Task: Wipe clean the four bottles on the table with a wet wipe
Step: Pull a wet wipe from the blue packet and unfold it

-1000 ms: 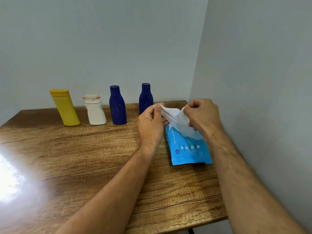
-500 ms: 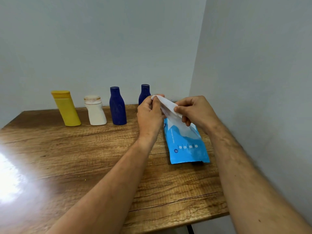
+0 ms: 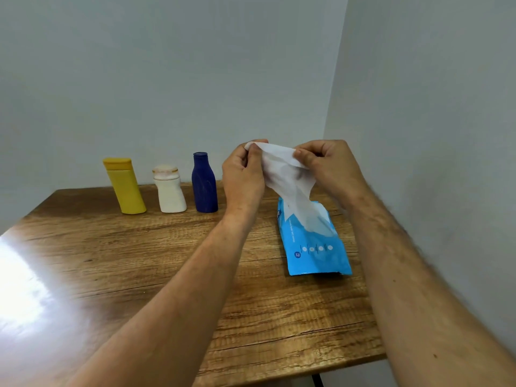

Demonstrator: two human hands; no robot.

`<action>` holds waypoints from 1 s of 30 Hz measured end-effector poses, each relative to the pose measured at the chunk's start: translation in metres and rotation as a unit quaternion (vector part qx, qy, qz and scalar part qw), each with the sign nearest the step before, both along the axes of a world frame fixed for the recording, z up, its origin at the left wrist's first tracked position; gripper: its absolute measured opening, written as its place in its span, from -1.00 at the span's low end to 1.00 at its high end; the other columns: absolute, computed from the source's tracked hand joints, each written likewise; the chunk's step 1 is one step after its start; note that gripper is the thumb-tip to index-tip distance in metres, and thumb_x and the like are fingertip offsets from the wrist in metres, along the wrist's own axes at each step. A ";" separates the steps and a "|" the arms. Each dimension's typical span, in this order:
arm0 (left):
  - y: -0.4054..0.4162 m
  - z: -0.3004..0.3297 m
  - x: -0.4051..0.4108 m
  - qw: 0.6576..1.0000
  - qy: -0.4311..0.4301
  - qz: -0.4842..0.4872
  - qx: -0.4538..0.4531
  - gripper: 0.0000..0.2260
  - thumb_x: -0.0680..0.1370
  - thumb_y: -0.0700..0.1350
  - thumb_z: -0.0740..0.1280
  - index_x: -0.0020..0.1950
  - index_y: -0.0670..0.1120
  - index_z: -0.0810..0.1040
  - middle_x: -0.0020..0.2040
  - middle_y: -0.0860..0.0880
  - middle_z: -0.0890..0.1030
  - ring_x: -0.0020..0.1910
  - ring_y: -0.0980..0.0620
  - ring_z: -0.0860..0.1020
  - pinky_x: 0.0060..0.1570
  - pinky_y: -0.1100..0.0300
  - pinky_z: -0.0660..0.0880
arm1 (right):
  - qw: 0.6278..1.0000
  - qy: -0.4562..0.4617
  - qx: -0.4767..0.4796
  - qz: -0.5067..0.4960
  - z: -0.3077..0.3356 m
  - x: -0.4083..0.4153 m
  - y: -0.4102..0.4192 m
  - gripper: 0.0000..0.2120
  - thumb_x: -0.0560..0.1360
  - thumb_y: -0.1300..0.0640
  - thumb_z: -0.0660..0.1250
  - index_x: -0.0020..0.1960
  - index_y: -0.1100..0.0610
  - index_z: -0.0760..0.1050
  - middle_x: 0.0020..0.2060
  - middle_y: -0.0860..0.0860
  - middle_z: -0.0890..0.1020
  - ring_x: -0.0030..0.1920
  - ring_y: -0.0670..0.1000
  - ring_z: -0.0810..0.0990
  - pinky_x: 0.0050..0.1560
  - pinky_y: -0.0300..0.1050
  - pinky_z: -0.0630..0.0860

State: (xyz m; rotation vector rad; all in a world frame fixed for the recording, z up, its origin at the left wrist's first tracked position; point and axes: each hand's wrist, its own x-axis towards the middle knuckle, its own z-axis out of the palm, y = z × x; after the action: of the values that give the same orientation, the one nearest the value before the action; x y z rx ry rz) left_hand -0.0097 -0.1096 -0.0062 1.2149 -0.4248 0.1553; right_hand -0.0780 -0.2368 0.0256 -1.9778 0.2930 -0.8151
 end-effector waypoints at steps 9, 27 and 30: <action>0.006 -0.005 -0.012 0.969 0.107 -0.218 0.042 -0.46 0.60 0.29 0.19 0.26 -0.14 0.59 0.11 -0.15 0.70 0.09 -0.10 0.69 0.11 -0.03 0.62 | 0.999 -0.035 0.015 -0.023 0.005 0.004 0.003 -0.88 0.55 0.09 0.36 -0.10 0.05 0.66 -0.23 -0.07 0.70 -0.20 -0.07 0.64 -0.12 -0.13 0.58; 0.052 -0.011 0.008 0.981 0.098 -0.166 0.011 -0.81 0.65 -0.05 0.31 0.21 -0.10 0.55 0.15 -0.15 0.67 0.15 -0.13 0.65 0.13 -0.07 0.61 | 0.942 0.026 0.303 0.141 -0.001 0.013 0.043 -0.50 0.50 -0.25 0.33 0.04 0.20 0.65 -0.20 0.08 0.68 -0.23 0.04 0.66 -0.26 -0.07 0.59; 0.075 -0.033 0.013 0.984 0.118 -0.127 0.038 -0.82 0.65 -0.05 0.30 0.20 -0.08 0.54 0.12 -0.13 0.68 0.13 -0.12 0.66 0.12 -0.05 0.62 | 0.897 0.082 0.382 0.207 -0.022 0.010 0.061 -0.57 0.41 -0.13 0.48 0.06 0.21 0.59 -0.15 0.11 0.64 -0.23 0.02 0.66 -0.31 -0.12 0.63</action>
State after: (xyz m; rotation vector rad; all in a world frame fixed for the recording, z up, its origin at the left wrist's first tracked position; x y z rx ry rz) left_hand 0.0029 -0.0345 -0.0392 1.2260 -0.3775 -0.2239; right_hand -0.0683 -0.1762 0.0035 -1.2828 0.2282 -0.1914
